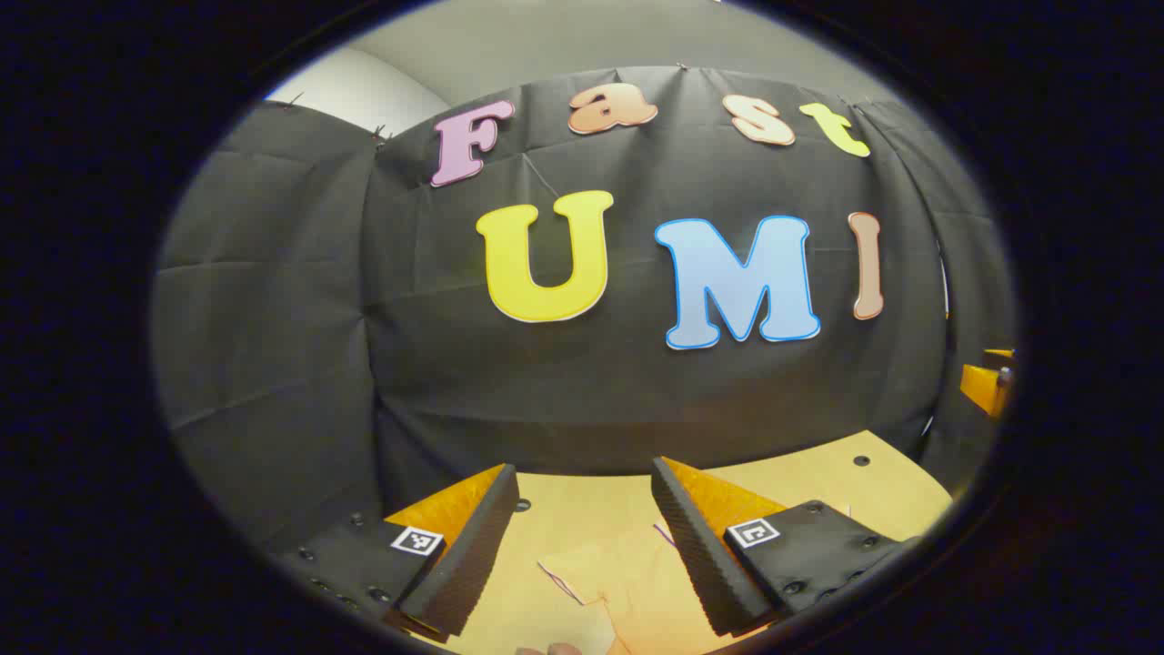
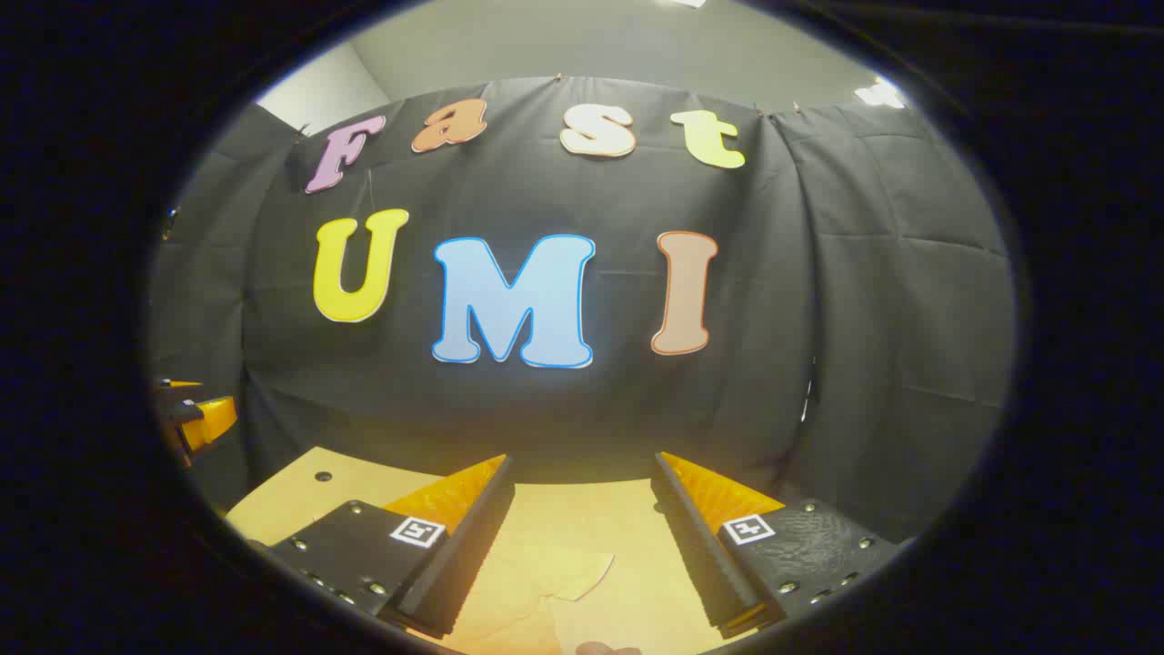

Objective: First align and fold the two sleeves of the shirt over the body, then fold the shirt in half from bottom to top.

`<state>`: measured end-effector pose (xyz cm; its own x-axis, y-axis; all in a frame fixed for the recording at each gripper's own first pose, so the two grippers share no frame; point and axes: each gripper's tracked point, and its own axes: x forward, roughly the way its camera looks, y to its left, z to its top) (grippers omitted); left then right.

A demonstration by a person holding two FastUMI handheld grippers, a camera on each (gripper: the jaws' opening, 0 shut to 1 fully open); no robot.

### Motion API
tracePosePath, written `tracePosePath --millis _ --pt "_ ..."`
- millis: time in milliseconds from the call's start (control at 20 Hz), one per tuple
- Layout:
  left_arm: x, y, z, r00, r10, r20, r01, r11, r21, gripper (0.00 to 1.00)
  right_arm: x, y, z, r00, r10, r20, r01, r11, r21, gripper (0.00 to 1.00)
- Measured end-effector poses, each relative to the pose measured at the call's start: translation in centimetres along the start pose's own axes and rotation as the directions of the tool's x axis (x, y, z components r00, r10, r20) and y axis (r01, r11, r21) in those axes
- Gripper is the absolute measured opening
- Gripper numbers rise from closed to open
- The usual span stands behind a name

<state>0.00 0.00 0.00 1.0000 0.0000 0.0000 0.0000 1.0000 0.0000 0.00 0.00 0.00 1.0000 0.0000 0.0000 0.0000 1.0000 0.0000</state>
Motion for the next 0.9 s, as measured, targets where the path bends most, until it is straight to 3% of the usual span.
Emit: tracePosePath --millis 150,200,900 --pt "0.6 -0.3 -0.3 1.0 -0.003 -0.004 0.003 1.0 0.001 0.95 0.4 0.1 -0.3 1.0 0.006 -0.007 -0.006 1.0 0.005 0.95" --pt "0.7 -0.3 -0.5 1.0 -0.004 -0.007 0.004 1.0 0.004 1.0 0.5 0.2 -0.4 1.0 0.006 -0.011 -0.006 1.0 0.002 0.95" --pt "2.9 -1.4 -1.3 0.999 -0.022 -0.033 0.022 1.0 0.012 0.97 4.3 0.6 -4.4 0.992 0.015 -0.125 -0.011 0.999 0.039 0.95"
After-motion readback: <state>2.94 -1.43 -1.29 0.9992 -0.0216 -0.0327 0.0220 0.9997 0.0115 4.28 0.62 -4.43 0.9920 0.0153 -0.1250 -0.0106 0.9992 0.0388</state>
